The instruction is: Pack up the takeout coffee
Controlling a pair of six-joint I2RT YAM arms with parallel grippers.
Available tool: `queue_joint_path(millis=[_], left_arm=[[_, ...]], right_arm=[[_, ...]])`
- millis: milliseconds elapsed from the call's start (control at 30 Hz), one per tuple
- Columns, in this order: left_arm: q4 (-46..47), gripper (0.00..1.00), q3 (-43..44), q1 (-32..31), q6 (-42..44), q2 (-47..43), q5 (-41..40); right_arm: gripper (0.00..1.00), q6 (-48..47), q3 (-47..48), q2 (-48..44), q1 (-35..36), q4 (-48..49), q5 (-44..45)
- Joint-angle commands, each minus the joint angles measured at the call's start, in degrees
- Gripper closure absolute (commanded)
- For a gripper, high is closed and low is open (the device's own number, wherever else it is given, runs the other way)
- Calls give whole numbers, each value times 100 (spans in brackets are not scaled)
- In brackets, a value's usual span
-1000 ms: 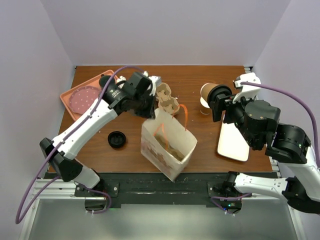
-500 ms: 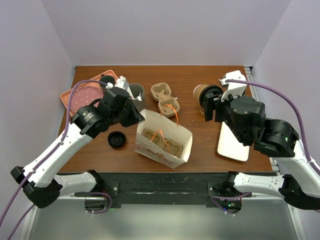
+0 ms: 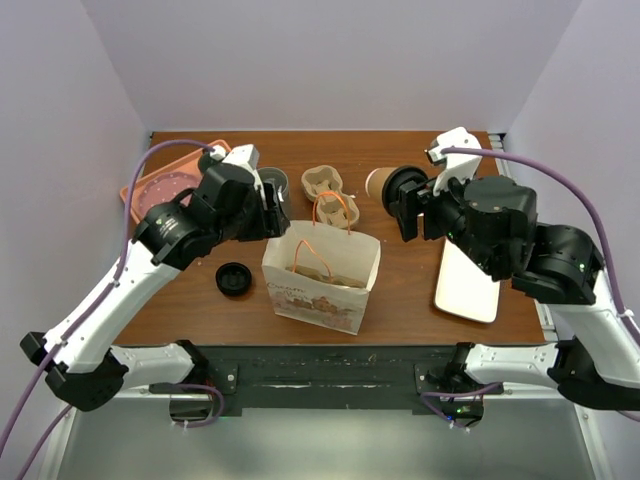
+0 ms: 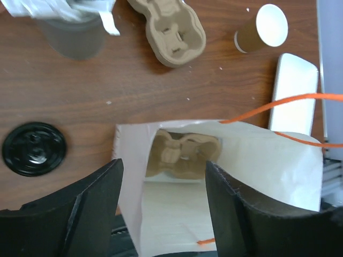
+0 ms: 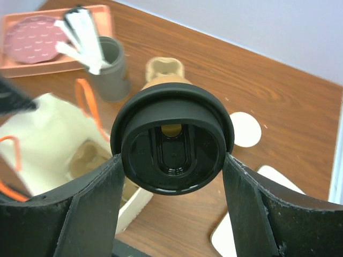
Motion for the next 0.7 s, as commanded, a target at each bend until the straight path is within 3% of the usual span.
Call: queue_joint_path(millis=[0, 200, 333, 667], left_arm=[[-409, 32, 601, 16, 1039, 383, -613], [-269, 39, 734, 34, 1531, 700, -438], [-208, 45, 602, 69, 1278, 823, -79], [521, 49, -767, 69, 521, -116, 862]], right_arm=[[84, -580, 556, -55, -5, -105, -1368], [85, -827, 689, -12, -14, -298, -3565], [87, -695, 662, 348, -5, -412, -4307], [91, -668, 1382, 1570, 3, -1263, -3405]])
